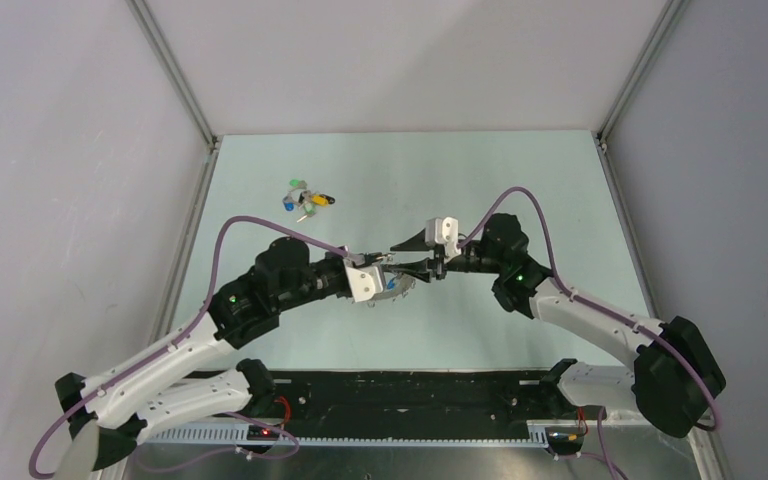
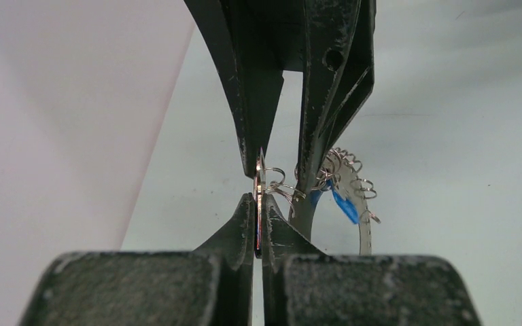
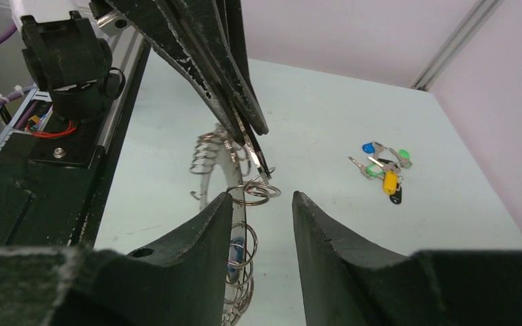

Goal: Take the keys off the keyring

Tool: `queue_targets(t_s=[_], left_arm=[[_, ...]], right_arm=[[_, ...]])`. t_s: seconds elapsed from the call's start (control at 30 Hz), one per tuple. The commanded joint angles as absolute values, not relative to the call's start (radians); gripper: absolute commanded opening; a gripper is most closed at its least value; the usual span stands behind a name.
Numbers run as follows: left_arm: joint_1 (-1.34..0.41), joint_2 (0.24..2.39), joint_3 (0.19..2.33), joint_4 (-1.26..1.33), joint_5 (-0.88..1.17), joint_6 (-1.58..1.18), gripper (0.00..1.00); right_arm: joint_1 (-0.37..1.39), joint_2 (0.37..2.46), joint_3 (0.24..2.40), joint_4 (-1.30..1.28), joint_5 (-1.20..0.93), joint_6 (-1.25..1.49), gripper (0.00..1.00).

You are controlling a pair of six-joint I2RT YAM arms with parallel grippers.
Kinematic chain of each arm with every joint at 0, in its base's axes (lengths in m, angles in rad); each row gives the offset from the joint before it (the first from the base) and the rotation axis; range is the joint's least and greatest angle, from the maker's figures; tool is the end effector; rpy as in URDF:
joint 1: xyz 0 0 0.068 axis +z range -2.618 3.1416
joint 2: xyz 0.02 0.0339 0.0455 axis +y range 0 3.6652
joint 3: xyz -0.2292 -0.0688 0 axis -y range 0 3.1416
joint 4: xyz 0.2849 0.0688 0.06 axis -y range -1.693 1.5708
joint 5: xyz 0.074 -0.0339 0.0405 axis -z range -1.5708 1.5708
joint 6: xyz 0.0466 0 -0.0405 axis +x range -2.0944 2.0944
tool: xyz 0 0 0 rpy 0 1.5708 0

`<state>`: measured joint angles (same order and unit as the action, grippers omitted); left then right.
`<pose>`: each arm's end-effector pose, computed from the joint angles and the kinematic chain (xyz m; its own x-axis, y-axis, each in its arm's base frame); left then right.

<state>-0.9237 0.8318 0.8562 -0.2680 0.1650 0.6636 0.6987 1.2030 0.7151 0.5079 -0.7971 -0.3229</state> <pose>0.1539 -0.2164 0.3209 0.4294 0.4396 -0.7889 0.7853 0.2498 0.5666 0.2266 0.2339 0.2489 0.3309 -0.0116 -0.9436 -0.9407 0.0752 -0.3308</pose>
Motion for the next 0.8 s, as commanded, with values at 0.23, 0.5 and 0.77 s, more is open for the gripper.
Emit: queue_targets(t_s=[0.23,0.5,0.77], left_arm=[[-0.928,0.792,0.855,-0.217,0.179,0.692,0.00],[-0.929,0.782,0.855,-0.217,0.180,0.689,0.00],[-0.928,0.777,0.854,-0.217,0.182,0.689,0.00]], right_arm=[[0.709,1.208,0.764,0.522,-0.839,-0.345,0.40],[0.707,1.193,0.765,0.509,-0.872,-0.340,0.36],[0.708,1.195,0.766,0.525,-0.891,-0.327,0.26]])
